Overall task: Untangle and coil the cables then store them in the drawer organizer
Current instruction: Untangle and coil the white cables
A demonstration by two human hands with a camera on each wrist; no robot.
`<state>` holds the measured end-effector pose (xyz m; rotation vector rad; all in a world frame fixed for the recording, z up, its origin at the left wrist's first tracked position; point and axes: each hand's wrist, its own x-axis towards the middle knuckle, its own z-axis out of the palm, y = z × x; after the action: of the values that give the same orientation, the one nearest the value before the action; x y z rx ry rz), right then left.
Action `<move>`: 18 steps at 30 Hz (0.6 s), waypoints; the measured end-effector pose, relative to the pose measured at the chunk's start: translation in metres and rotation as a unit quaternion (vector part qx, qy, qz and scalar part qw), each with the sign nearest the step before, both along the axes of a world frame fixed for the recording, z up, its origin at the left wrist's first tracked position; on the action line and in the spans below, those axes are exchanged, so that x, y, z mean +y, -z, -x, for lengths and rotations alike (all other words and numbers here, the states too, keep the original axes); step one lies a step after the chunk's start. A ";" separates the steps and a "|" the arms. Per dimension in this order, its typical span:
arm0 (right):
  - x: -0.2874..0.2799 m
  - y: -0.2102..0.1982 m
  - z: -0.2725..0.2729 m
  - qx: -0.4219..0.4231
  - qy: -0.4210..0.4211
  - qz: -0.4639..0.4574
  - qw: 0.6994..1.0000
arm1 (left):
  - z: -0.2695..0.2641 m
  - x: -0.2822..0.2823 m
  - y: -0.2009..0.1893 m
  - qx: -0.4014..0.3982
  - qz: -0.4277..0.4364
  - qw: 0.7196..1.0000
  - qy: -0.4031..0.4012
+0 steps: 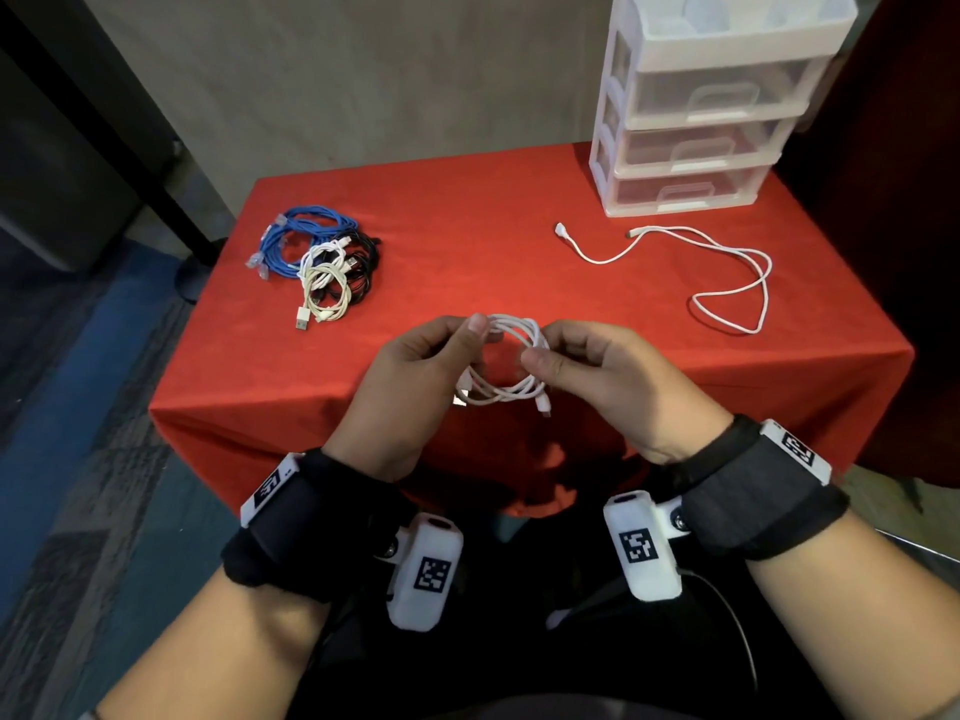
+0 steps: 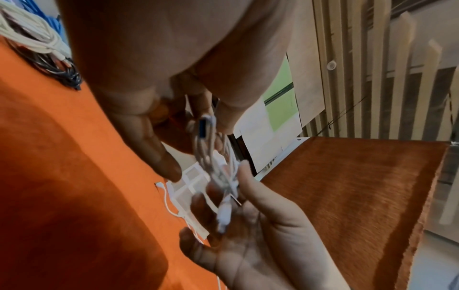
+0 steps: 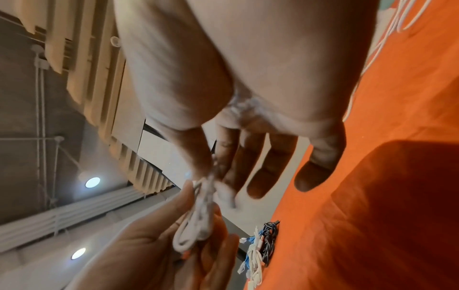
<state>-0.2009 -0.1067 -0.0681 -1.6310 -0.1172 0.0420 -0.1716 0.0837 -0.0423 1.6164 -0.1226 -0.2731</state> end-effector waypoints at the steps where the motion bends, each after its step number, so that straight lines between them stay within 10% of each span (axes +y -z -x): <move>1: -0.001 0.001 -0.003 -0.002 0.006 0.012 1.000 | -0.001 0.002 0.000 0.012 0.000 1.000 0.014; 9: -0.003 0.011 -0.012 -0.009 0.010 0.057 0.998 | -0.019 0.029 0.010 -0.009 -0.081 0.996 0.025; 18: -0.028 0.048 -0.024 0.024 0.103 0.137 0.985 | -0.110 0.115 0.033 0.038 -0.088 0.972 -0.216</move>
<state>-0.1771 -0.1351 -0.1165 -1.9085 0.0997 -0.0630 -0.0612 0.1991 -0.0753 1.7589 0.3198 -0.0079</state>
